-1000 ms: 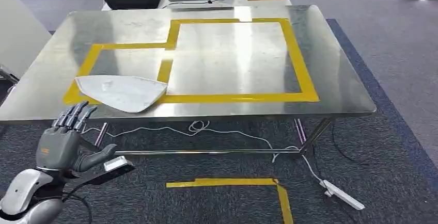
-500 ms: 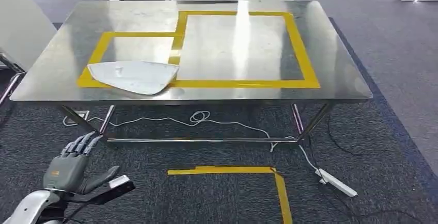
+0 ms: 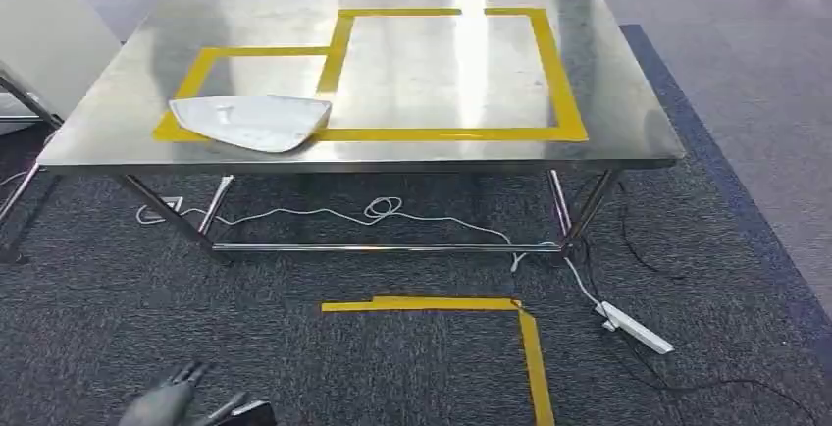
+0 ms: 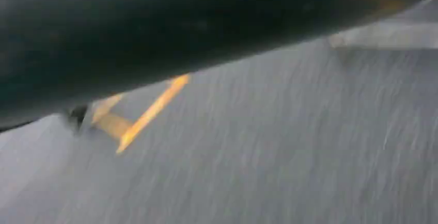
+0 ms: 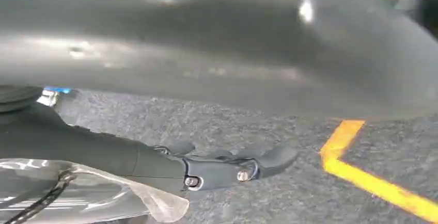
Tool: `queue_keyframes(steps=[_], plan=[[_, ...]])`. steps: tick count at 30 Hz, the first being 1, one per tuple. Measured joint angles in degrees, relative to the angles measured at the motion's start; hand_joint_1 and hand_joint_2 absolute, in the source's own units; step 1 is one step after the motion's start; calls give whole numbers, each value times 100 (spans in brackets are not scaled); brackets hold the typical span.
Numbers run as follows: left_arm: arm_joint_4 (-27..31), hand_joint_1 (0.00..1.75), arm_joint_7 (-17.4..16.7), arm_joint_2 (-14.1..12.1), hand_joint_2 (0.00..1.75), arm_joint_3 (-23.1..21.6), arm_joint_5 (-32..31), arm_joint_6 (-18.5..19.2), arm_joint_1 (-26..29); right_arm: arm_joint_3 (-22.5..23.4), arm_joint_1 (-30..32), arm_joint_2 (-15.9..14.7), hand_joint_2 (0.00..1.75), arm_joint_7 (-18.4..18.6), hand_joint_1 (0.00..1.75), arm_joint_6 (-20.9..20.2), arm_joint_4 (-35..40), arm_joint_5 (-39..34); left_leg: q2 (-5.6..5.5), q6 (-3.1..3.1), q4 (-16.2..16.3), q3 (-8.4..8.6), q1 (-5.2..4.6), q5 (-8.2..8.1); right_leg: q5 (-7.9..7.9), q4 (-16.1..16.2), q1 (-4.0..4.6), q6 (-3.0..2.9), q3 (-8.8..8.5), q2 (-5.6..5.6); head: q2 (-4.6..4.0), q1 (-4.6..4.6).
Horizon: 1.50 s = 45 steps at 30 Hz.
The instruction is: Take the parts from the cabinet and place them on the table.
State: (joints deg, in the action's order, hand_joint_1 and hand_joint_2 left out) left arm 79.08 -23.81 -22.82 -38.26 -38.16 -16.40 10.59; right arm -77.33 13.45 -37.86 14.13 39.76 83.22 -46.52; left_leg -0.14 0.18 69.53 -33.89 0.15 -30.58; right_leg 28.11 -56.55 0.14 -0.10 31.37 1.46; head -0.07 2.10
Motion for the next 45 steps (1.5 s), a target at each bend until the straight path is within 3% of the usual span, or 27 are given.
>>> queue_keyframes(steps=[2,3,6,7,8,10,11,12,14,15,16,18,19,22,24,26,27,29,31,33,34,37,39,41,42,43,45], plan=[[-116,0,-483,-189,0,-317,872,-148,118,990,807,15,0,468,0,15,459,618,-10,154,-987,705,-66,16,-45,-29,18,11,76,37,0,11],[-145,0,-643,-298,0,-513,1187,-268,190,1353,1054,46,0,608,0,15,623,815,6,176,-1321,838,-74,-39,-106,-62,44,37,111,20,0,7],[-252,0,-900,-575,0,-1159,1859,-748,210,2038,1436,105,0,780,0,15,926,980,13,199,-1396,738,-130,68,-287,-12,-15,144,229,-13,0,0],[-261,0,-928,-640,0,-1375,1936,-845,205,2203,1532,105,0,786,0,15,995,982,36,223,-1568,761,-62,119,-189,-55,-19,173,285,-43,0,-18],[-276,0,-968,-691,0,-1525,2020,-907,187,2313,1610,114,0,788,0,15,1037,973,44,252,-1539,695,-72,181,62,-181,-16,205,362,-90,0,0],[-293,0,-1013,-758,0,-1823,2261,-1044,138,2520,1728,118,0,784,0,17,1096,937,44,280,-1502,541,-73,268,722,-925,-33,239,542,-120,0,24],[-304,0,-1013,-791,0,-1954,2438,-1133,106,2579,1745,118,0,775,0,15,1116,923,45,279,-1471,463,-76,315,942,-1323,-34,257,607,-122,0,22],[-324,0,-989,-815,0,-2079,2639,-1240,70,2604,1741,118,0,760,0,15,1125,884,50,272,-1438,377,-77,361,996,-1628,-34,271,632,-122,0,33],[-418,0,-882,-822,0,-2352,3035,-1453,-33,2621,1726,118,0,716,0,15,1122,777,62,251,-1363,167,-74,468,564,-1648,-40,299,407,-122,0,31],[-451,0,-814,-819,0,-2469,3179,-1523,-81,2634,1714,118,0,696,0,17,1122,739,62,235,-1312,55,-67,521,297,-1348,-47,305,140,-122,0,28],[-521,0,-724,-806,0,-2585,3334,-1563,-140,2625,1678,118,0,683,0,17,1114,696,59,206,-1266,-49,-63,565,184,-910,-61,312,-199,-123,0,33],[-695,0,-563,-773,0,-2822,3597,-1662,-247,2584,1541,125,0,557,0,17,1066,554,60,147,-1148,-164,-92,640,519,191,-56,281,-941,-150,0,31],[-737,0,-532,-778,0,-2935,3686,-1764,-307,2553,1468,125,0,469,0,22,1052,495,62,123,-1156,-172,-93,718,586,237,-49,202,-897,-157,0,39],[-818,0,-557,-852,0,-3366,3830,-2101,-519,2422,1393,116,0,414,0,24,1013,453,10,53,-1145,-242,-75,830,448,214,-75,78,-732,-95,0,55],[-833,0,-583,-870,0,-3608,3884,-2218,-599,2378,1362,96,0,373,0,24,998,462,7,-38,-792,-350,-55,184,327,194,-66,1,-589,-72,0,22],[-864,0,-596,-874,0,-3786,3937,-2273,-678,2335,1348,96,0,342,0,24,985,464,9,-96,40,-441,-19,-494,192,180,-55,-17,-438,-58,0,7],[-881,0,-596,-874,0,-3864,3959,-2277,-742,2295,1319,94,0,342,0,24,971,462,9,-109,391,-446,-8,-594,130,161,-47,-15,-343,-49,0,2],[-951,0,-550,-854,0,-3992,4000,-2295,-854,2230,1246,92,0,307,0,24,921,429,8,-104,487,-261,4,-285,6,87,-36,-11,-179,-38,0,4],[-960,0,-521,-865,0,-4036,4000,-2325,-906,2210,1240,79,0,205,0,24,915,416,6,-49,-230,301,1,110,-88,-9,-28,6,32,-41,0,0],[-962,0,-513,-889,0,-4082,4000,-2347,-949,2191,1239,70,0,176,0,24,912,405,-3,44,-1284,960,-31,-58,-173,-75,7,56,149,-40,0,2],[-962,0,-513,-902,0,-4112,4000,-2358,-967,2182,1237,63,0,163,0,24,912,405,-1,56,-1421,996,-38,-115,-242,-66,-10,92,182,-36,0,13],[-971,0,-511,-916,0,-4160,4000,-2365,-994,2147,1241,31,0,163,0,24,908,407,9,141,-1457,823,-67,21,-404,-41,-27,218,281,-39,0,4],[-971,0,-504,-918,0,-4202,3996,-2365,-1017,2121,1246,7,0,168,0,24,906,438,59,231,-1477,691,-42,165,159,-339,-46,251,385,-105,0,20],[-971,0,-504,-909,0,-4218,3969,-2365,-1022,2107,1245,-2,0,183,0,24,897,458,71,255,-1462,508,-56,310,873,-1120,-56,285,572,-123,0,26],[-971,0,-504,-905,0,-4222,3954,-2365,-1031,2105,1238,-4,0,183,0,26,893,464,72,257,-1450,403,-63,392,1030,-1496,-56,297,603,-124,0,24],[-973,0,-504,-902,0,-4222,3941,-2365,-1049,2105,1232,-4,0,183,0,26,891,475,75,252,-1434,281,-66,479,967,-1763,-58,309,574,-123,0,24],[-980,0,-504,-894,0,-4244,3921,-2363,-1075,2105,1236,-9,0,178,0,26,884,488,76,228,-1369,16,-64,645,402,-1636,-63,323,244,-123,0,24]])
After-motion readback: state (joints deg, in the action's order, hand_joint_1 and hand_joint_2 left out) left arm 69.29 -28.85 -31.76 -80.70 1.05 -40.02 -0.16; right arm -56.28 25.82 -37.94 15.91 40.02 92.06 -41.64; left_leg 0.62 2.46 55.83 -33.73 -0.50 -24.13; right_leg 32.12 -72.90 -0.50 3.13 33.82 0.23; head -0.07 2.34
